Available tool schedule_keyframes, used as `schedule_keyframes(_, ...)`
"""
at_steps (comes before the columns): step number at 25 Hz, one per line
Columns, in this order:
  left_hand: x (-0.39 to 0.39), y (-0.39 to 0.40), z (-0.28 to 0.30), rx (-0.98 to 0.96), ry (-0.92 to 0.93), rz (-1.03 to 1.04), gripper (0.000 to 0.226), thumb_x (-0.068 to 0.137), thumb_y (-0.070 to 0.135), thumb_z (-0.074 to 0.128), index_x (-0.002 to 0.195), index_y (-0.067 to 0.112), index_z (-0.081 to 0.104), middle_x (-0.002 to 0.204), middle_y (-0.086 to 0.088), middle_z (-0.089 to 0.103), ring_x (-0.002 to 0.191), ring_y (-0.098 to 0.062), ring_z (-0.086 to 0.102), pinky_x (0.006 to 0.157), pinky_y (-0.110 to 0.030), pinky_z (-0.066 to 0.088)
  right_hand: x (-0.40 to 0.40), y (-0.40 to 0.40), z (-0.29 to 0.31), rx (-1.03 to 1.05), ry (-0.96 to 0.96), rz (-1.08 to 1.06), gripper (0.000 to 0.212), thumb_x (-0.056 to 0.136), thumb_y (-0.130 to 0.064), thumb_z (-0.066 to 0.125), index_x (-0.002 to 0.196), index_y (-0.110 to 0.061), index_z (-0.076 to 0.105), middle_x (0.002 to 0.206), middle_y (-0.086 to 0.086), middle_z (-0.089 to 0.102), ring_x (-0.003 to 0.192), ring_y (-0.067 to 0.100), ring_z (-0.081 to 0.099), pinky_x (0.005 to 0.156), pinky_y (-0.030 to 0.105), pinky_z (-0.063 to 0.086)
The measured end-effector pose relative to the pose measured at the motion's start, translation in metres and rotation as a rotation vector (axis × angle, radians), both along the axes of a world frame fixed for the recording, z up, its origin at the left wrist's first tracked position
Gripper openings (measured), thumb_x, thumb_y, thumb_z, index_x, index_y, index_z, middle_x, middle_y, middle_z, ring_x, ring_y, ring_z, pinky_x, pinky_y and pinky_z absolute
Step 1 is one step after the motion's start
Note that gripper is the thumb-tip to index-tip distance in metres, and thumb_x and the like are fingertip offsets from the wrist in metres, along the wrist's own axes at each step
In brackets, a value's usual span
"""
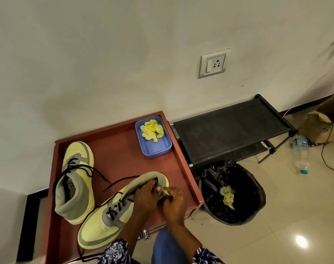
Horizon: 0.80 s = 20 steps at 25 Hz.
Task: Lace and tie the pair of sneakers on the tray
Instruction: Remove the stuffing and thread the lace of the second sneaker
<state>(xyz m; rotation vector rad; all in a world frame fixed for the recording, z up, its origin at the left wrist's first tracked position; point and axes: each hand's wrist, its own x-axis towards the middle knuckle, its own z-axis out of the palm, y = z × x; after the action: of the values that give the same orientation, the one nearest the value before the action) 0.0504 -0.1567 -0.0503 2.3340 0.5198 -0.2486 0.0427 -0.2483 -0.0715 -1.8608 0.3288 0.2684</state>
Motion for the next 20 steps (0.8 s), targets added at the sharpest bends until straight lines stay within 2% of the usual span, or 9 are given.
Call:
schedule_keyframes(3,-0.001,-0.004,0.004,0.005,-0.002,-0.001,0.035,0.095,0.019,0.047,0.126,0.005,0.052,0.130,-0.011,0.057,0.120,-0.029,0.051,0.098,-0.032,0.038,0.001,-0.013,-0.001,0.094,0.006,0.044,0.025,0.082,0.007,0.054,0.091,-0.009,0.072,0.096,0.003,0.065,0.087,0.016,0.063,0.078,0.027,0.056)
schedule_keyframes(6,-0.002,-0.004,0.005,-0.008,0.000,-0.001,0.035,0.095,0.019,0.047,0.128,0.006,0.052,0.131,-0.012,0.056,0.121,-0.030,0.051,0.098,-0.033,0.038,0.016,-0.024,0.003,0.123,0.119,-0.068,0.021,0.083,-0.001,0.057,0.083,-0.017,0.071,0.083,0.000,0.068,0.077,0.012,0.061,0.068,0.022,0.051)
schedule_keyframes(9,-0.002,-0.003,0.004,-0.021,0.004,0.017,0.036,0.095,0.020,0.047,0.129,0.007,0.051,0.131,-0.010,0.056,0.121,-0.029,0.051,0.100,-0.035,0.040,0.031,-0.026,0.005,0.169,0.140,-0.170,0.019,0.084,-0.010,0.062,0.074,-0.026,0.064,0.085,0.001,0.068,0.082,0.019,0.062,0.079,0.036,0.053)
schedule_keyframes(11,-0.002,-0.004,0.005,-0.024,-0.005,0.025,0.035,0.095,0.019,0.048,0.127,0.007,0.052,0.130,-0.010,0.058,0.119,-0.029,0.053,0.098,-0.034,0.041,0.035,-0.022,0.012,0.142,0.127,-0.136,0.011,0.084,-0.011,0.061,0.082,-0.022,0.065,0.090,0.002,0.067,0.084,0.018,0.060,0.077,0.031,0.050)
schedule_keyframes(14,-0.003,-0.006,0.004,-0.036,-0.037,0.040,0.034,0.095,0.018,0.048,0.126,0.007,0.053,0.129,-0.010,0.058,0.118,-0.028,0.053,0.096,-0.032,0.041,0.031,-0.014,0.021,0.083,0.078,-0.071,0.015,0.086,-0.004,0.055,0.091,-0.012,0.067,0.084,0.001,0.064,0.074,0.012,0.057,0.060,0.011,0.043)
schedule_keyframes(15,-0.003,-0.006,0.005,-0.038,-0.040,0.051,0.034,0.095,0.017,0.048,0.126,0.006,0.053,0.129,-0.010,0.058,0.118,-0.028,0.053,0.096,-0.031,0.041,0.027,-0.010,0.021,0.080,0.060,-0.047,0.019,0.086,0.001,0.053,0.087,-0.012,0.067,0.081,0.002,0.064,0.073,0.013,0.057,0.059,0.011,0.045)
schedule_keyframes(18,-0.003,-0.007,0.006,0.014,-0.050,0.056,0.033,0.094,0.017,0.048,0.125,0.008,0.054,0.126,-0.009,0.060,0.116,-0.027,0.055,0.095,-0.031,0.041,0.012,-0.003,0.020,0.053,0.058,0.004,0.031,0.084,0.004,0.050,0.073,-0.024,0.061,0.083,0.007,0.067,0.078,0.024,0.063,0.067,0.031,0.055)
schedule_keyframes(19,-0.005,-0.009,0.007,0.064,-0.060,0.049,0.033,0.094,0.017,0.048,0.125,0.009,0.054,0.125,-0.010,0.061,0.115,-0.027,0.055,0.095,-0.033,0.043,0.008,-0.004,0.021,0.057,0.064,0.011,0.033,0.084,0.003,0.050,0.071,-0.026,0.060,0.080,0.006,0.067,0.076,0.023,0.063,0.065,0.029,0.055)
schedule_keyframes(20,-0.007,-0.011,0.009,0.125,-0.068,0.033,0.033,0.094,0.018,0.047,0.125,0.011,0.054,0.123,-0.009,0.062,0.114,-0.026,0.056,0.095,-0.035,0.042,0.007,-0.007,0.023,0.067,0.070,0.023,0.033,0.085,0.003,0.051,0.071,-0.025,0.060,0.076,0.003,0.066,0.071,0.019,0.061,0.060,0.020,0.053)
